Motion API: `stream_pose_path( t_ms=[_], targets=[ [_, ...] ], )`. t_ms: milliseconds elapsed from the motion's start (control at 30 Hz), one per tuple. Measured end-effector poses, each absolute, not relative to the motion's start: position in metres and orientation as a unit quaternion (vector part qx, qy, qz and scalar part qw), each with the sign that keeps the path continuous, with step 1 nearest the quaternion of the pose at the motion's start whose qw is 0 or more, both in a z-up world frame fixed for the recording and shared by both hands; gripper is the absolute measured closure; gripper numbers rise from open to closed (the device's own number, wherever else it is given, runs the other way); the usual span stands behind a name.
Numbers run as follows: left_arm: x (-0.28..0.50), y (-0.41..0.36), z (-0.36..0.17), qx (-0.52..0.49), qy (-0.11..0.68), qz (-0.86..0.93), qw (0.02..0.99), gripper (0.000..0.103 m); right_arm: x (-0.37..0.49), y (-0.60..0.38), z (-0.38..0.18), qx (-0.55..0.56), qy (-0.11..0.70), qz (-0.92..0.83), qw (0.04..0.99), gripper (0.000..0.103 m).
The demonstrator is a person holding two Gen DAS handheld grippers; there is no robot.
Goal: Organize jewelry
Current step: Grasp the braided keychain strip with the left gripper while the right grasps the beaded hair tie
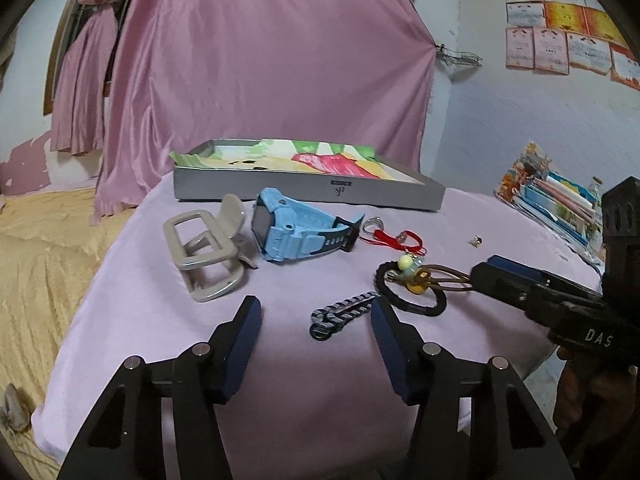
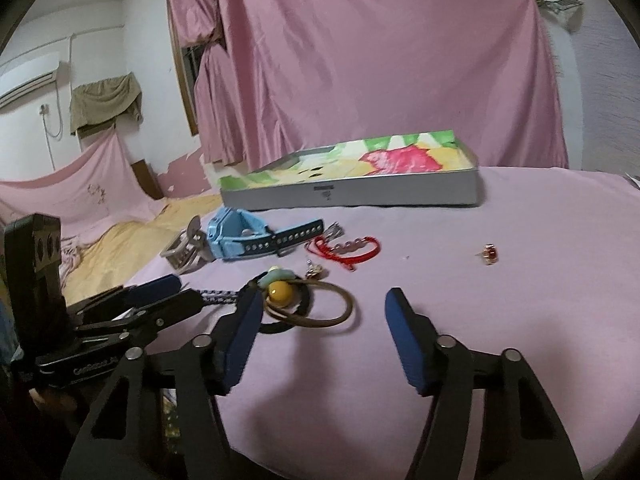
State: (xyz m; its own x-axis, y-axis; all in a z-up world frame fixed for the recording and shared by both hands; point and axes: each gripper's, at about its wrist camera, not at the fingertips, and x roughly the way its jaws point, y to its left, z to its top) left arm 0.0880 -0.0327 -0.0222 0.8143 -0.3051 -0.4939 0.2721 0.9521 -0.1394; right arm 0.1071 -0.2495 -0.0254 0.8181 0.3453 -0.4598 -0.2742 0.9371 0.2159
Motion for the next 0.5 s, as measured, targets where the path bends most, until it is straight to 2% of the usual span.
stream_pose_path(
  t_ms=[133,233,367,500],
  targets=[
    [0.091,-0.036,-0.023,-0.022,0.272,-0.159,0.949,0.049,0.108,-0.243,-0.026,0.060,0.260,0.173,0.948,0.049],
    [0.092,-0.039,-0.023,-0.011,0.273,-0.162,0.948,0.050,0.109,-0.237,-0.026,0.044,0.263,0.178,0.947,0.057],
    [0.092,-0.042,-0.022,0.000,0.276,-0.165,0.947,0.062,0.109,-0.232,-0.027,0.032,0.273,0.184,0.944,0.067],
    [0.092,-0.042,-0.022,0.006,0.279,-0.171,0.945,0.072,0.107,-0.232,-0.028,0.026,0.283,0.189,0.940,0.071]
  ],
)
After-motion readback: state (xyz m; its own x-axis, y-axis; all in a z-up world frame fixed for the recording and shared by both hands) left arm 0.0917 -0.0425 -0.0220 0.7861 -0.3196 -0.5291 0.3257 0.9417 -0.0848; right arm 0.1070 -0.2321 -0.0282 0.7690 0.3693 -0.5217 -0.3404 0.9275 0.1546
